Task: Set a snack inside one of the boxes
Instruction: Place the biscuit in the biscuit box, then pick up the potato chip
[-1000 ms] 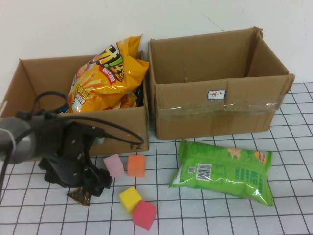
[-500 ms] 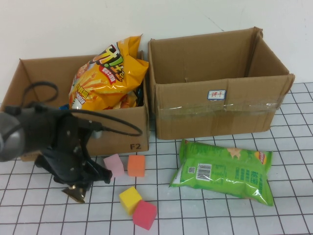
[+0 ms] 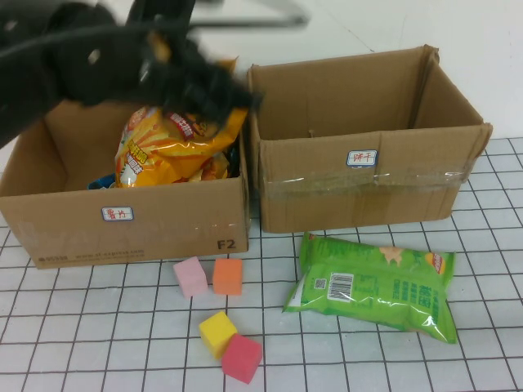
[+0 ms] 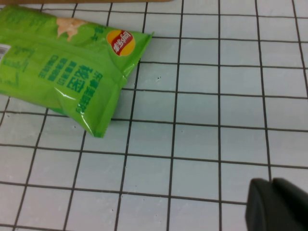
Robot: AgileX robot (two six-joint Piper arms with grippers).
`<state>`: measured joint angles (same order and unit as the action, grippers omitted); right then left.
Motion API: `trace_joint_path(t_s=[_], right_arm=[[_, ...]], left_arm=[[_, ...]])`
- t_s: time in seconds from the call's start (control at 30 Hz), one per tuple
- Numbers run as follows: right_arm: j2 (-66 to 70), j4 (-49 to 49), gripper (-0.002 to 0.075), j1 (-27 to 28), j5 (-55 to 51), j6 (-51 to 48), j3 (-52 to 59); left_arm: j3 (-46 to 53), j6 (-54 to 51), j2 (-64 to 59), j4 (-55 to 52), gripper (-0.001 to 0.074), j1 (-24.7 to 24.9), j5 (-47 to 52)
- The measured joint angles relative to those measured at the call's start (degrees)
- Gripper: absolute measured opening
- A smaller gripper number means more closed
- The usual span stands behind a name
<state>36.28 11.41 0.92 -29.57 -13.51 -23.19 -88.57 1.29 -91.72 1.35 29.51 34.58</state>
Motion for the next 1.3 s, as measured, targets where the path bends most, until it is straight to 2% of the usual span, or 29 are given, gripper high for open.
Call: trace_joint_path(t_s=[0.13,0.47,0.5,0.57,0.63,0.67,0.73,0.8,0.87,0.9,1.0,1.07,1.13,1.2,1.3], right_arm=[[0.0,0.0,0.0001,0.0,0.0,0.0,0.0],[0.0,1.6,0.0001,0.0,0.0,-0.2,0.0],[0.0,1.6,0.0001,0.0,0.0,-0.7,0.0],[0.0,1.6,0.0001,0.0,-0.1,-2.3,0.0],[0.0,2.0,0.0001,0.0,-1.0,-4.5,0.0],[0.0,2.4,0.0001,0.0,-1.5,-5.9,0.0],[0.1,4.1,0.0001,0.0,-2.3,-9.0,0.0],[0.9,7.0,0.0001,0.0,-2.7,-13.5,0.0],[2.1,10.4,0.0001,-0.5,-2.9,-18.8,0.0],[2.9,12.4,0.0001,-1.1,-2.9,-21.6,0.0],[5.9,17.8,0.0027,-3.3,-2.9,-28.4,0.0],[8.4,21.2,0.0083,-5.5,-2.7,-33.1,-0.1],[10.8,23.5,0.0179,-7.6,-2.6,-36.7,-0.3],[13.5,24.5,0.0311,-9.6,-2.5,-39.6,-1.0],[17.9,25.2,0.0507,-11.6,-2.5,-43.3,-2.7]], left_arm=[[-7.1,-0.3,-5.1,1.9,0.0181,1.0,-6.3],[-24.2,-2.8,-24.5,2.7,0.0181,1.1,-10.3],[-25.8,-3.0,-26.2,2.7,0.0201,1.1,-9.3],[-29.0,-3.1,-29.0,2.8,0.0318,1.2,-5.7],[-31.9,-2.8,-31.0,2.8,0.0512,1.2,-0.5],[-33.0,-2.8,-31.5,2.8,0.0576,1.2,1.6],[-35.5,-2.8,-32.2,2.8,0.0644,1.2,6.4],[-38.0,-2.8,-32.2,2.8,0.0648,1.2,11.1],[-41.7,-2.8,-32.2,2.8,0.0602,1.2,15.6],[-43.5,-2.8,-32.0,2.8,0.0554,1.2,18.1],[-47.7,-2.8,-30.5,2.4,0.0336,1.2,25.2],[-48.9,-3.4,-28.6,2.4,0.0189,1.2,29.0],[-49.5,-4.5,-25.6,2.3,0.0081,1.2,32.4],[-49.8,-5.0,-22.4,1.9,0.0038,1.2,35.3],[-49.8,-5.9,-18.0,-0.2,0.0013,1.2,37.3]])
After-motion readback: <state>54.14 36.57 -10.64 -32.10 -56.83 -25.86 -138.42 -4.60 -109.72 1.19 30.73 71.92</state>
